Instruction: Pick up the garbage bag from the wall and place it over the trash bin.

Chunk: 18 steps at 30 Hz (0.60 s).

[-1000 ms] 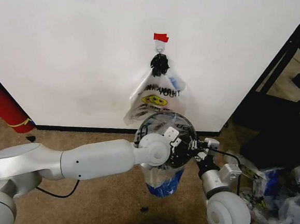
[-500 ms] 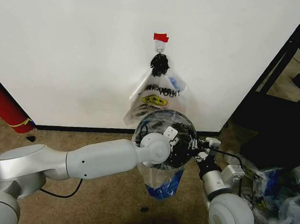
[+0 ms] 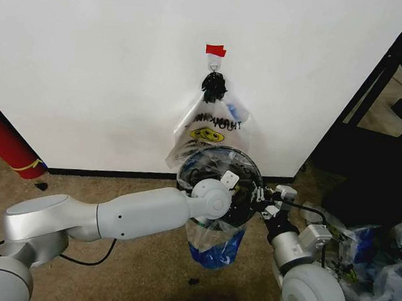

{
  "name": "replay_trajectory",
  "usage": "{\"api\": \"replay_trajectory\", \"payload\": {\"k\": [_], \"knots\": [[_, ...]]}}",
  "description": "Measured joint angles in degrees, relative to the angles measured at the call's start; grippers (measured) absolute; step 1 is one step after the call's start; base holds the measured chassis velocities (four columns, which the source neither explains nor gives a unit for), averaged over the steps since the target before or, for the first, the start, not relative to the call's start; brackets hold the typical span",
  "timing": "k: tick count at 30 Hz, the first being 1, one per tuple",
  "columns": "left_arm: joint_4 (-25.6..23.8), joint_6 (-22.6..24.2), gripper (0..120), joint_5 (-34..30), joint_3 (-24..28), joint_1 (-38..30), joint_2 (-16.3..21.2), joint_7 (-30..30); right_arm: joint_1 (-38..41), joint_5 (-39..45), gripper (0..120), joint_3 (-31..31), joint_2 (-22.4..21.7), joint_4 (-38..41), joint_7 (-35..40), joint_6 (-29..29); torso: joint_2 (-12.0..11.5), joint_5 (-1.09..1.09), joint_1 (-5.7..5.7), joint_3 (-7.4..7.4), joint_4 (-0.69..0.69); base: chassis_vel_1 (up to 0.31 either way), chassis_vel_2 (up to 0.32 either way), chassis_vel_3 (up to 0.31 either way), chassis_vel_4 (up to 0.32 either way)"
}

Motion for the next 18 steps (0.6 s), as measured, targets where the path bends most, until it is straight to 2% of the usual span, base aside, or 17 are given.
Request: {"api": "replay_trajectory", "payload": {"k": [14,16,18], "knots": [[2.0,0.0,0,1.5,0.4,0.9,-0.4,0.4,-0.1,1.4,1,0.1,-0.4,0.7,0.0,-0.4,0.0,0.00,0.00,0.00,0.00,0.000,0.000,0.000,0.000],[0.4,0.0,0,1.5,-0.5,1.0,0.3,0.4,0.6,1.6,1,0.3,-0.3,-0.7,0.4,-0.3,0.0,0.00,0.00,0.00,0.01,0.000,0.000,0.000,0.000],[-3.3,0.0,0,1.0,-1.3,0.6,1.9,0.4,1.4,2.5,1,0.9,-0.4,-3.0,1.0,-0.3,0.0,-0.01,0.00,0.00,-0.01,0.000,0.000,0.000,0.000]]}}
